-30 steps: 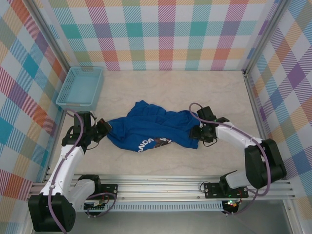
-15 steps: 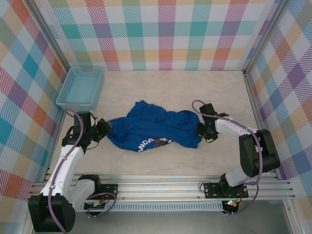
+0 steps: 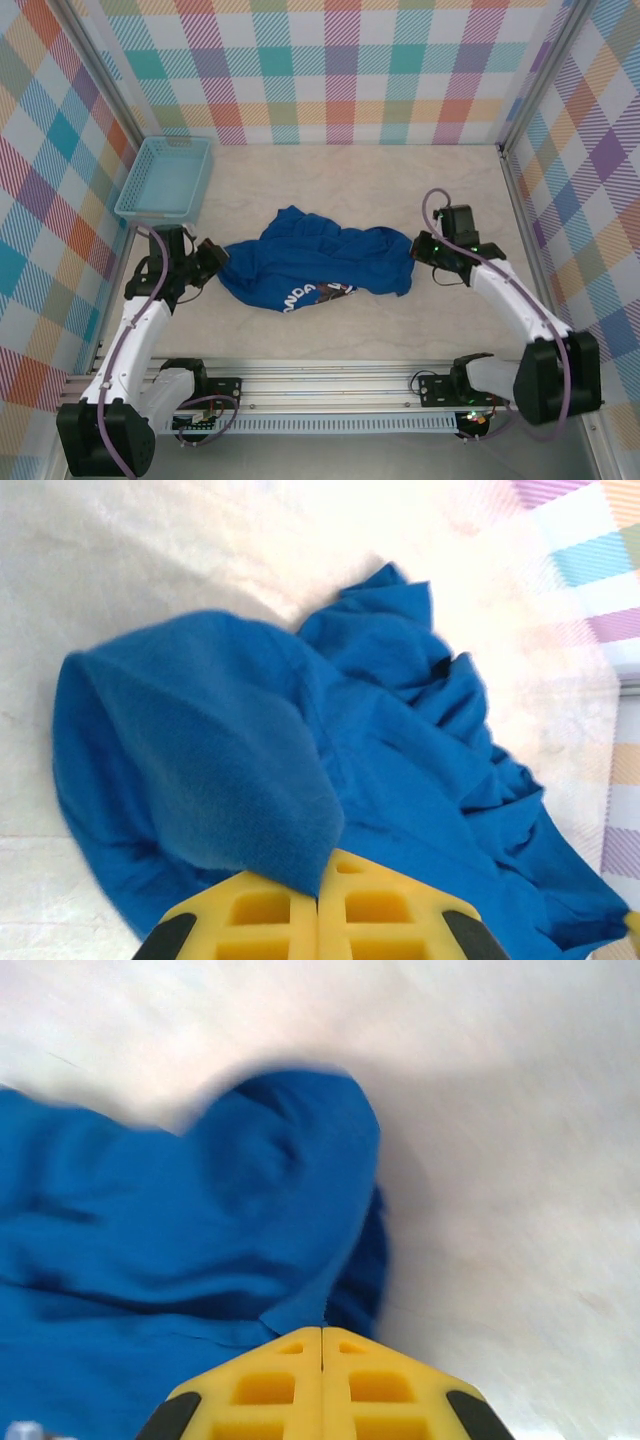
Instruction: Fold the inside-out t-shirt
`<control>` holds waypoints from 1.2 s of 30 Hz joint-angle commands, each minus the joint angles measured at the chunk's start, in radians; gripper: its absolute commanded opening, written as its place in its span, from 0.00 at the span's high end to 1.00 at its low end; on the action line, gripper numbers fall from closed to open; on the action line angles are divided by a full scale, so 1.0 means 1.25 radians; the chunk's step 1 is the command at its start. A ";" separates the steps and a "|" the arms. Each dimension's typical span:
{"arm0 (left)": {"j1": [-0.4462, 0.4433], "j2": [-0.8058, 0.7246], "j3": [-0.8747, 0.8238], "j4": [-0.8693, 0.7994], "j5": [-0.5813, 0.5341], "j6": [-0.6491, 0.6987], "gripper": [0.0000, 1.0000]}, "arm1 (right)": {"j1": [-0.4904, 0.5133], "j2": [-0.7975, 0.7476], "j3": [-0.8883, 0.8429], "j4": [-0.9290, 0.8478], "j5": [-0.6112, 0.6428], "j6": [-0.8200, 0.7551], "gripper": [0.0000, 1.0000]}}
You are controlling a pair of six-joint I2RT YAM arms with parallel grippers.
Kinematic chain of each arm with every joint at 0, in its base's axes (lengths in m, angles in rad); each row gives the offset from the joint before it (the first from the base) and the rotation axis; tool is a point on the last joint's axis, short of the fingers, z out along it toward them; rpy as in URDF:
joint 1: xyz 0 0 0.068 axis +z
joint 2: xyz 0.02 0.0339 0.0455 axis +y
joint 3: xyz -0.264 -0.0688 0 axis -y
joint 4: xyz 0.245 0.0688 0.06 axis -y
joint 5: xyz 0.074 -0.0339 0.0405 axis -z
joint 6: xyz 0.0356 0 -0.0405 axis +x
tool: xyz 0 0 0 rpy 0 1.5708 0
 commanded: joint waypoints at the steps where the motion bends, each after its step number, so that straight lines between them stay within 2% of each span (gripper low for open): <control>1: 0.020 0.016 0.123 0.046 -0.007 -0.023 1.00 | -0.046 -0.060 0.056 0.182 -0.112 -0.034 1.00; 9: 0.175 0.070 0.399 0.009 0.077 -0.063 1.00 | -0.183 -0.079 0.185 0.326 -0.309 0.007 1.00; 12: 0.189 0.083 0.430 0.005 0.114 -0.063 1.00 | -0.197 -0.098 0.183 0.316 -0.332 -0.003 1.00; 18: 0.188 0.114 0.349 -0.012 0.203 -0.031 1.00 | -0.197 -0.113 0.100 0.232 -0.391 0.033 1.00; 24: 0.175 0.112 0.264 -0.049 0.234 0.017 1.00 | -0.178 -0.117 0.003 0.146 -0.400 0.041 1.00; 28: 0.162 0.103 0.229 -0.038 0.216 0.017 1.00 | -0.115 -0.051 -0.042 0.067 -0.364 0.040 1.00; 36: 0.151 0.124 0.192 -0.009 0.202 0.022 1.00 | -0.037 0.118 -0.088 0.068 -0.344 0.027 1.00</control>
